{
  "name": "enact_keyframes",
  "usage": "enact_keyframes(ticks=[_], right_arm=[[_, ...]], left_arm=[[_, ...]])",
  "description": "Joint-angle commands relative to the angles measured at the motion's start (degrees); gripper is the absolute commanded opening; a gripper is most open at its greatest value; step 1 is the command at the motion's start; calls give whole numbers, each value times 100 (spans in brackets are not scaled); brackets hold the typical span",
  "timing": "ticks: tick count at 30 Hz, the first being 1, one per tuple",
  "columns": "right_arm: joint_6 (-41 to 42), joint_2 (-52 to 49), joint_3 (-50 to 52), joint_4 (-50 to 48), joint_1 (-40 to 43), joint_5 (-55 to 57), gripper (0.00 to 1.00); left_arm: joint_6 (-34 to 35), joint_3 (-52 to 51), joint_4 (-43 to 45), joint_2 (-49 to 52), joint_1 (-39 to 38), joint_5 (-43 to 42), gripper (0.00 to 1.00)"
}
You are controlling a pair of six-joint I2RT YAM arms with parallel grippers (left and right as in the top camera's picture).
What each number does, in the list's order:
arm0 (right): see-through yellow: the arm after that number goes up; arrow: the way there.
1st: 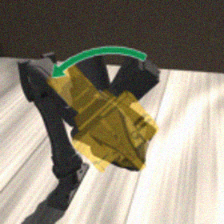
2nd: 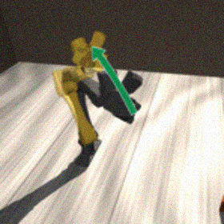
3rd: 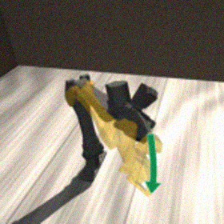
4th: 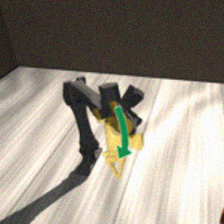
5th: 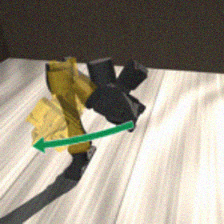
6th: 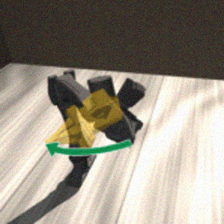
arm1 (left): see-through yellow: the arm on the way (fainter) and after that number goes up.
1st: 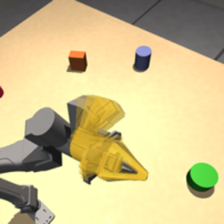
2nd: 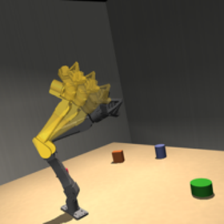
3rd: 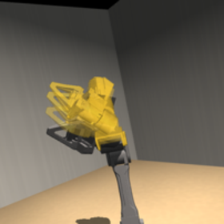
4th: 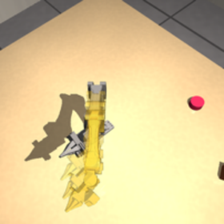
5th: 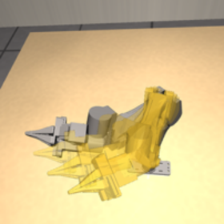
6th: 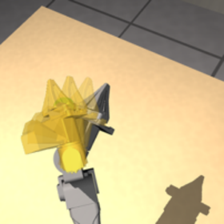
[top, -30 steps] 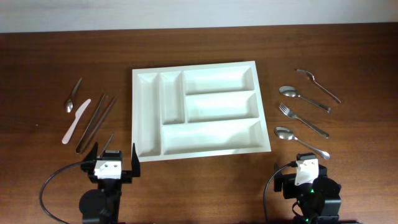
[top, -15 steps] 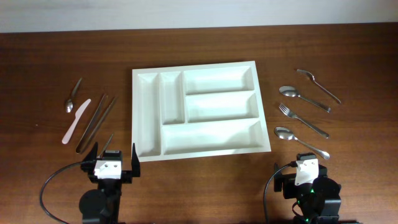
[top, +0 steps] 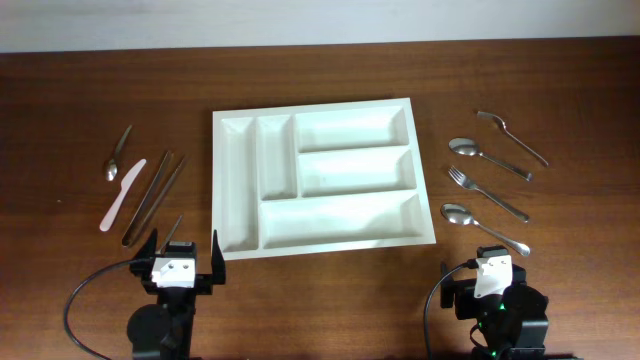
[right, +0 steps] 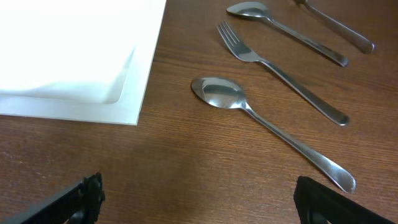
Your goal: Pack container
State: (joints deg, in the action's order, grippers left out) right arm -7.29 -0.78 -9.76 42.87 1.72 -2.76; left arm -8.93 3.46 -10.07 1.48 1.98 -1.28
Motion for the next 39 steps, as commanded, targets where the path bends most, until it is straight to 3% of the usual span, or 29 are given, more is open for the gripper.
enact_keyframes(ticks=[1,15,24,29,36,39], right_arm=[[33,59,33,66,-13,87,99],[76,59,35,-177,-17,4,99],[2378,59,-247,-1888,-20,-839,99],[2496,59,-1143,-2518,-20,-1040,99],[2498,57,-2905,-2485,-20,-1067,99],[2492,57,-3484,-2011,-20,-1156,99]], left_arm=[[70,-63,20,-48,-22,-24,99],[70,-63,20,-48,-22,-24,99],[70,-63,20,-48,-22,-24,99],[70,-63,20,-48,-22,-24,99],[70,-63,20,-48,-22,-24,99],[70,-63,20,-48,-22,-24,99]])
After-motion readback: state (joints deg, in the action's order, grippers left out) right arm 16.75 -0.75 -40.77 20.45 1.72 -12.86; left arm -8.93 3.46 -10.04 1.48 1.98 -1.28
